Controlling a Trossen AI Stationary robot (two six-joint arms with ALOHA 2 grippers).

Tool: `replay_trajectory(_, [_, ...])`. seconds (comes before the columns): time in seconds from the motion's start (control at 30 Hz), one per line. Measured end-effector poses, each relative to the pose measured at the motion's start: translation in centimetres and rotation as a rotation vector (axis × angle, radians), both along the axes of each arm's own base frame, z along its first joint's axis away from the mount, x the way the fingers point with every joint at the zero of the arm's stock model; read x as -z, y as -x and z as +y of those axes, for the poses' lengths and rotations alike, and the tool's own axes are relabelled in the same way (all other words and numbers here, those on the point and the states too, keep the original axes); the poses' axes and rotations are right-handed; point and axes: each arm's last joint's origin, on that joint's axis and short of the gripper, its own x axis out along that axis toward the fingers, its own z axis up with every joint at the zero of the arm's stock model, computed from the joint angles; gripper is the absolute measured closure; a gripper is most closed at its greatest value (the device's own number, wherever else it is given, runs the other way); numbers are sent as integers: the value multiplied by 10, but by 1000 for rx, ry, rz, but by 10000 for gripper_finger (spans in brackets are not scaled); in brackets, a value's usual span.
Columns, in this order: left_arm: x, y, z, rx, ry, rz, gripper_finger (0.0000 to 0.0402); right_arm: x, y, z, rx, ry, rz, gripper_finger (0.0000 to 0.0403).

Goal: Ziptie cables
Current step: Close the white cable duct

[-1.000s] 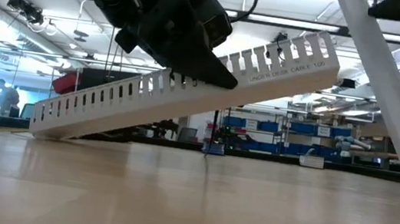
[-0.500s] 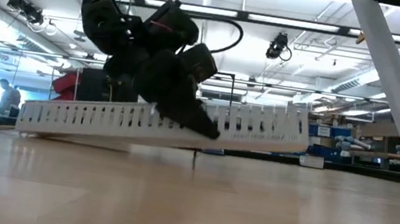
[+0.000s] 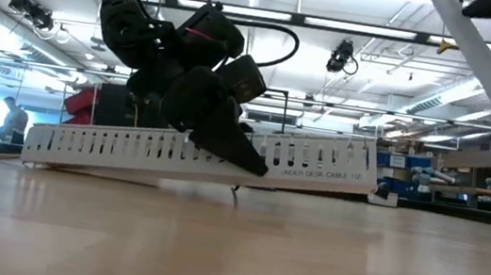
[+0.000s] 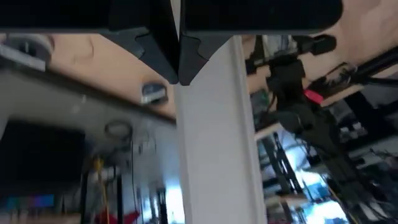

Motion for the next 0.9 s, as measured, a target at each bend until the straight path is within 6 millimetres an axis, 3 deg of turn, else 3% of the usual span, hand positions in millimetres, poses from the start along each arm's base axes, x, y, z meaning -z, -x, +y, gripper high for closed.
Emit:
replay_trajectory(0.47, [-1, 0, 0, -5, -15, -8, 158, 2, 9, -9, -83, -587, 281, 403])
replay_trajectory(0.67, [-1, 0, 0, -6, -16, -9, 158, 13, -9, 5, -105, -739, 332, 403])
replay_trajectory(0.9, [-1, 0, 0, 6, -36, -18, 158, 45, -38, 15, -48, -764, 634, 403])
